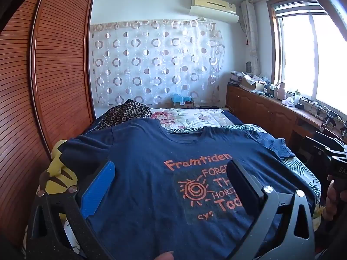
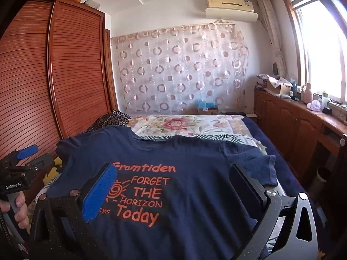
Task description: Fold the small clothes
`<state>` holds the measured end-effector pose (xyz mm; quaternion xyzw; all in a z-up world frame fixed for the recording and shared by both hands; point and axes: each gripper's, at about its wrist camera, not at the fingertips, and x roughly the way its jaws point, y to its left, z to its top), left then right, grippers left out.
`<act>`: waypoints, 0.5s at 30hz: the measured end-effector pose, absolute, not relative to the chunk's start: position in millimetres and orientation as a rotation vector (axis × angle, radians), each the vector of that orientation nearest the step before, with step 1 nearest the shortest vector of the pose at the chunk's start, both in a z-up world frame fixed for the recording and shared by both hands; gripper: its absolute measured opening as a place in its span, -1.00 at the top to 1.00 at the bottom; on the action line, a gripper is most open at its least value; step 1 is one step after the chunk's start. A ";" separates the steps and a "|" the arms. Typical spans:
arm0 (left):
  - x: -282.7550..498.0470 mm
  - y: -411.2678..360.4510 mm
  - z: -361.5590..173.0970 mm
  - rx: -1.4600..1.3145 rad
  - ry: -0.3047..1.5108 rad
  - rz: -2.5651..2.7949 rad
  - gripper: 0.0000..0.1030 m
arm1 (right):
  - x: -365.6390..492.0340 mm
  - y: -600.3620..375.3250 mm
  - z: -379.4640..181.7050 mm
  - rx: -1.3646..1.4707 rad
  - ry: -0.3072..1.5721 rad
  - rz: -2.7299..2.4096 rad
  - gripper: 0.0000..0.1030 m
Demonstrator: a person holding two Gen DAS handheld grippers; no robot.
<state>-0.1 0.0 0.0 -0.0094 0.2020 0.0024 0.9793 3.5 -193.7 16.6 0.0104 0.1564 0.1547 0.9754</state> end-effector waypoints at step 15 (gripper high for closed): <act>-1.0 -7.2 7.5 -0.007 0.398 0.037 -1.00 | 0.9 -194.4 18.8 0.020 0.310 0.315 -1.00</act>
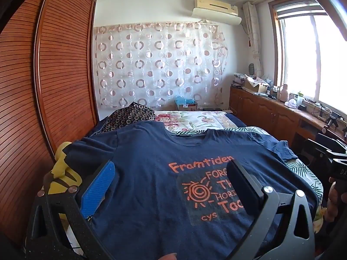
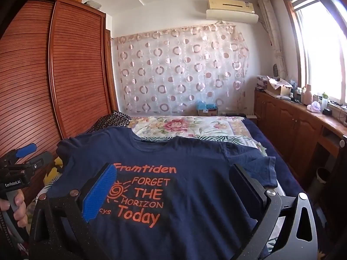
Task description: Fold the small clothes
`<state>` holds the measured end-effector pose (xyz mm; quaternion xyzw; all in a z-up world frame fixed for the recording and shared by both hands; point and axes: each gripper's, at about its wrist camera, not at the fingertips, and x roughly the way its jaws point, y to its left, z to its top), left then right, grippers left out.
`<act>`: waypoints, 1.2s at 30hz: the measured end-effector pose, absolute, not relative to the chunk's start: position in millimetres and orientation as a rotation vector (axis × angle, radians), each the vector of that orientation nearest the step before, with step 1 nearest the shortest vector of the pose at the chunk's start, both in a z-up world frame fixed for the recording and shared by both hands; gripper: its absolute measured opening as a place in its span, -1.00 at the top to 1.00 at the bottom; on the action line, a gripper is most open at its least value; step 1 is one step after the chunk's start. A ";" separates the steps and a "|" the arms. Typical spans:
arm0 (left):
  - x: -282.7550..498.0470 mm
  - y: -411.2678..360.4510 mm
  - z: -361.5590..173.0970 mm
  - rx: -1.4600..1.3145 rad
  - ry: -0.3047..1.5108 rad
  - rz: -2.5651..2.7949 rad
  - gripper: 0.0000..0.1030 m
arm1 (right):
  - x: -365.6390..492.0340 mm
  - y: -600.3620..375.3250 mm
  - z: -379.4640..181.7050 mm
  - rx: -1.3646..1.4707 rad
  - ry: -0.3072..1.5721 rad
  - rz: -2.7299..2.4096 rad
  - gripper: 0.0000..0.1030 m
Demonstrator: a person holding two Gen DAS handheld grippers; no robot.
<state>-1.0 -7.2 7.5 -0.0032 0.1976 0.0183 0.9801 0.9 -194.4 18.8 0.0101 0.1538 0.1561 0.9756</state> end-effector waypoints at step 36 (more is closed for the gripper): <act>-10.3 -3.5 23.7 -0.004 0.368 0.027 -1.00 | -1.4 -193.8 17.4 0.020 0.304 0.318 -1.00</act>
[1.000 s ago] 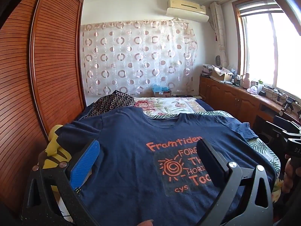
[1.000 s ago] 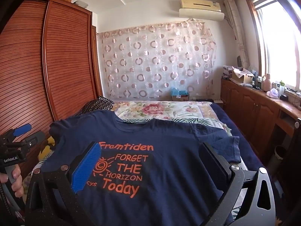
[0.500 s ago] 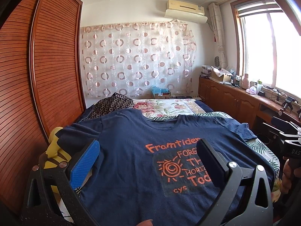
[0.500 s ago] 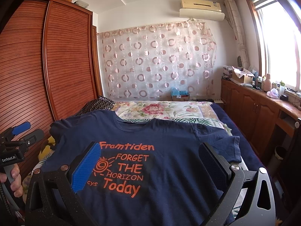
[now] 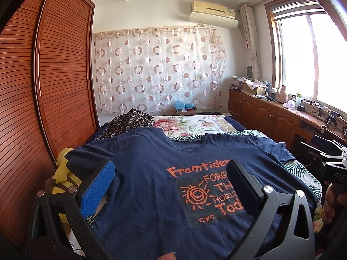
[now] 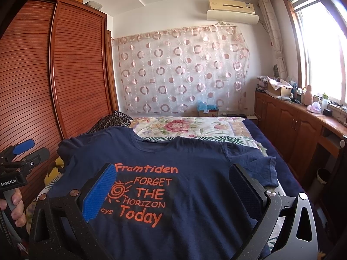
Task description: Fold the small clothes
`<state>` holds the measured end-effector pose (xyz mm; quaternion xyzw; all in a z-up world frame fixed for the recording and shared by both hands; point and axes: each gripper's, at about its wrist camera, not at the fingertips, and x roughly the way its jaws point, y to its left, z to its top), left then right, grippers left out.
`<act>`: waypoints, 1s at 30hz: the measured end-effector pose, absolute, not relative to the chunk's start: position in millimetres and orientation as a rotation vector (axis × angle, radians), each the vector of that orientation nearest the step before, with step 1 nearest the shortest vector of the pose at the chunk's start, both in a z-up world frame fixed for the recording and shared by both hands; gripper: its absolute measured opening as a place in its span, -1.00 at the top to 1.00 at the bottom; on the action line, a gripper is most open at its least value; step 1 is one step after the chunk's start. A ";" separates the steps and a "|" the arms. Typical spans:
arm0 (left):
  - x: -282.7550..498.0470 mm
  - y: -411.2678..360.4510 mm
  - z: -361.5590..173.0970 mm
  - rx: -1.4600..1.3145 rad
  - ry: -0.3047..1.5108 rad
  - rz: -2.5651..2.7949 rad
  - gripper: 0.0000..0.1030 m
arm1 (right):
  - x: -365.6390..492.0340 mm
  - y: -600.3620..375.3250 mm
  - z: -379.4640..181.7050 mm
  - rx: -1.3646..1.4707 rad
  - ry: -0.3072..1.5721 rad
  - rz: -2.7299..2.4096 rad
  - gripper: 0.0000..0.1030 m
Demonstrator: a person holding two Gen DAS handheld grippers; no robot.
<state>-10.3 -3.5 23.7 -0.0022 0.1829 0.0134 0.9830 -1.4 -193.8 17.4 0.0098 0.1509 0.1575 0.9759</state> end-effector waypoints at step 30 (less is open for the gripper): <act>-11.3 -8.2 28.8 -0.003 0.363 0.028 -1.00 | -2.2 -191.4 17.0 0.017 0.297 0.321 -1.00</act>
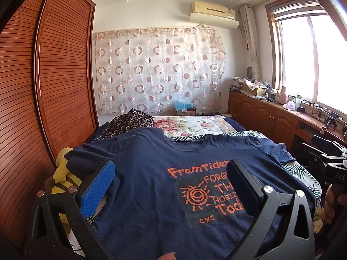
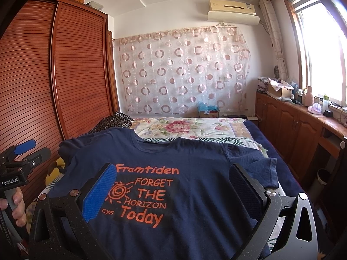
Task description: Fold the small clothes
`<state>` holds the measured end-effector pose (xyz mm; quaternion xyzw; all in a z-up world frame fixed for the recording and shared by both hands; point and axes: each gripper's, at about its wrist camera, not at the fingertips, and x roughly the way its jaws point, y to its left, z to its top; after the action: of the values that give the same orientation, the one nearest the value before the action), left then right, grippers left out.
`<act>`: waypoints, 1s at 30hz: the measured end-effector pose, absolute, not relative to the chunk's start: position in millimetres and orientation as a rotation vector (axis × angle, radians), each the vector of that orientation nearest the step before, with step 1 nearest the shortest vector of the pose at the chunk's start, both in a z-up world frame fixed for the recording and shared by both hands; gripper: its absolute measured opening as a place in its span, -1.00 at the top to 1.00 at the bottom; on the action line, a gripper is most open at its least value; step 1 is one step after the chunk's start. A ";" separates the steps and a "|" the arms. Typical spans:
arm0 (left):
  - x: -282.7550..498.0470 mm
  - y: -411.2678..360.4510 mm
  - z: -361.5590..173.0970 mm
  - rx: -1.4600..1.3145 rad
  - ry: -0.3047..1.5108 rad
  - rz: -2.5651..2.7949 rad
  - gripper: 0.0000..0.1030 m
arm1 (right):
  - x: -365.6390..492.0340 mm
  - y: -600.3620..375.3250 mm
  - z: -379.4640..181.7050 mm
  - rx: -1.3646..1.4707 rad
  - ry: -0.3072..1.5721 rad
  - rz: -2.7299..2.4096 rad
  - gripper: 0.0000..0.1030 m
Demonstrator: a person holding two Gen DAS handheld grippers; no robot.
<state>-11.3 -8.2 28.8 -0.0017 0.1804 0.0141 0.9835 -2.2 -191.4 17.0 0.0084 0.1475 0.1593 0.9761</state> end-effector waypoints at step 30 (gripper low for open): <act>11.6 36.4 -4.3 -0.032 0.421 0.081 -1.00 | 35.1 -181.4 6.8 -0.018 0.365 0.384 -1.00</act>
<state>11.6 36.4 -4.3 -0.0158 0.2091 0.0404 0.9769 35.1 -181.4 6.8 -0.0089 0.1803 0.1897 0.9651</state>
